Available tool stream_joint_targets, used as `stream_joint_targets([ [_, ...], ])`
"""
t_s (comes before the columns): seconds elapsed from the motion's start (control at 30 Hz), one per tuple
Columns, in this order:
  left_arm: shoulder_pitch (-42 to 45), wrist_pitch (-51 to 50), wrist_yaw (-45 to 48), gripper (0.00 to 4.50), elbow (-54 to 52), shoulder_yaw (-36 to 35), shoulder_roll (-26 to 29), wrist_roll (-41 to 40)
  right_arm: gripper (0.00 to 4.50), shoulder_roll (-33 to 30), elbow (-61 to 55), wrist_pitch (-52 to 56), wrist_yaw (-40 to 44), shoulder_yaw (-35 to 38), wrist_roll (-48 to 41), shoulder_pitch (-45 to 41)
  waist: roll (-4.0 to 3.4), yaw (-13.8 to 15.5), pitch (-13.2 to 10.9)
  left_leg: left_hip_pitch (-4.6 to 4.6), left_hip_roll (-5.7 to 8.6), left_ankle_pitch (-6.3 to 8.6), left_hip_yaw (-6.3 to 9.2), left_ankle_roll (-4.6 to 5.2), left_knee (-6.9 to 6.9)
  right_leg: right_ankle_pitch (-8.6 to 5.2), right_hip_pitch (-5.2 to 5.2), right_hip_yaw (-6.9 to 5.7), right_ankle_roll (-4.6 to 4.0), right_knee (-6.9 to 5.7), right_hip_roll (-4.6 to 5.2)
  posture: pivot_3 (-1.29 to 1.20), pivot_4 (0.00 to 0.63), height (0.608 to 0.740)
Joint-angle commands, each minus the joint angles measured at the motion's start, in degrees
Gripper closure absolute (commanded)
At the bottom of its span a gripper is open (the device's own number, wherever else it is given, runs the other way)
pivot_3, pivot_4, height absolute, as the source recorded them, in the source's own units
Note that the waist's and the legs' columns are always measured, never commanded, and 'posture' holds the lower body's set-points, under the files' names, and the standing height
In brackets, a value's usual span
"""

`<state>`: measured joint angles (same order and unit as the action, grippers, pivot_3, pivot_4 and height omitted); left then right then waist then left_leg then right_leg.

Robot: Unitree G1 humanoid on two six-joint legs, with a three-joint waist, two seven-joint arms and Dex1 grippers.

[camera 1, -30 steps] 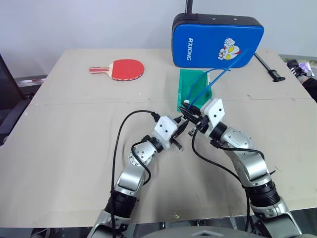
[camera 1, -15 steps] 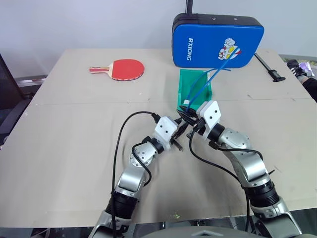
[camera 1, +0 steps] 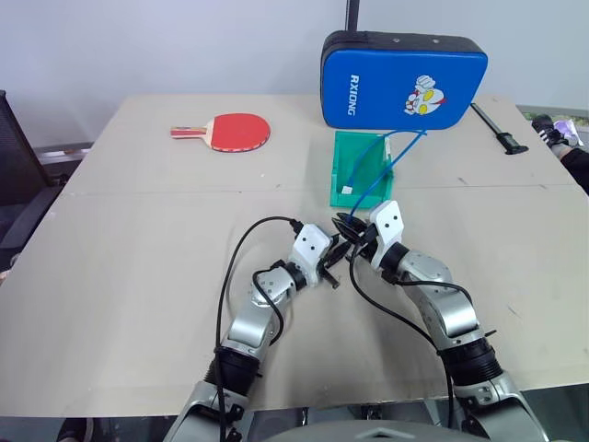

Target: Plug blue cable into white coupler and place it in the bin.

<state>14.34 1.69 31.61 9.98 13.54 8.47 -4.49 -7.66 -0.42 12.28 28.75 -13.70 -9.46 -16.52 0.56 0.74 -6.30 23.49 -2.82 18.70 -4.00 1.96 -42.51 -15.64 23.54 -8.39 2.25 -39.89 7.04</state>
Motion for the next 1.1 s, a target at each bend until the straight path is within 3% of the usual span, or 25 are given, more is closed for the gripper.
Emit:
stream_joint_targets([
  [0.03,1.41,2.61,-0.75,4.16,0.63,-1.9,-0.39,-0.51,4.5,-1.21,4.96,4.24,2.77,-3.33,1.26,2.77,-0.06,-0.02,0.27,-0.01,-0.03,0.0,0.0,0.0,0.0,0.0,0.0,0.01,0.0,0.0,0.0,0.0,0.15,0.663],
  [0.4,0.75,2.08,-0.61,4.16,-0.9,-1.75,-0.69,-0.91,4.5,-1.46,10.03,15.2,3.71,-4.69,1.68,2.47,-0.2,-0.15,1.06,-0.39,-0.11,0.02,-0.13,0.02,0.16,-0.01,-0.2,0.15,-0.02,0.01,-0.02,0.0,0.15,0.663],
  [0.6,0.31,1.34,-0.45,4.16,-2.18,-1.75,-1.25,-1.7,4.5,-0.86,12.12,14.33,3.05,-4.37,2.34,2.25,-0.33,-0.25,1.57,-0.6,-0.2,0.03,-0.25,0.03,0.31,-0.02,-0.24,0.27,-0.03,0.01,-0.07,0.0,0.15,0.663],
  [0.83,-1.51,1.19,-0.4,0.88,-4.0,-2.35,-0.45,-1.42,4.5,0.17,10.13,3.77,1.85,-1.91,2.29,3.25,-0.18,-0.56,1.63,-0.59,-0.24,0.08,-0.26,0.1,0.31,-0.02,-0.22,0.28,-0.04,0.02,-0.1,0.0,0.15,0.663],
  [1.1,-6.29,-1.35,1.26,0.88,-11.49,-3.52,4.24,-2.83,4.5,-0.05,6.93,-3.89,1.54,-1.08,2.63,4.61,-0.23,-1.02,1.23,-0.46,-0.26,0.05,-0.26,0.02,0.35,-0.03,-0.11,0.29,-0.04,0.05,-0.1,0.0,0.15,0.663],
])
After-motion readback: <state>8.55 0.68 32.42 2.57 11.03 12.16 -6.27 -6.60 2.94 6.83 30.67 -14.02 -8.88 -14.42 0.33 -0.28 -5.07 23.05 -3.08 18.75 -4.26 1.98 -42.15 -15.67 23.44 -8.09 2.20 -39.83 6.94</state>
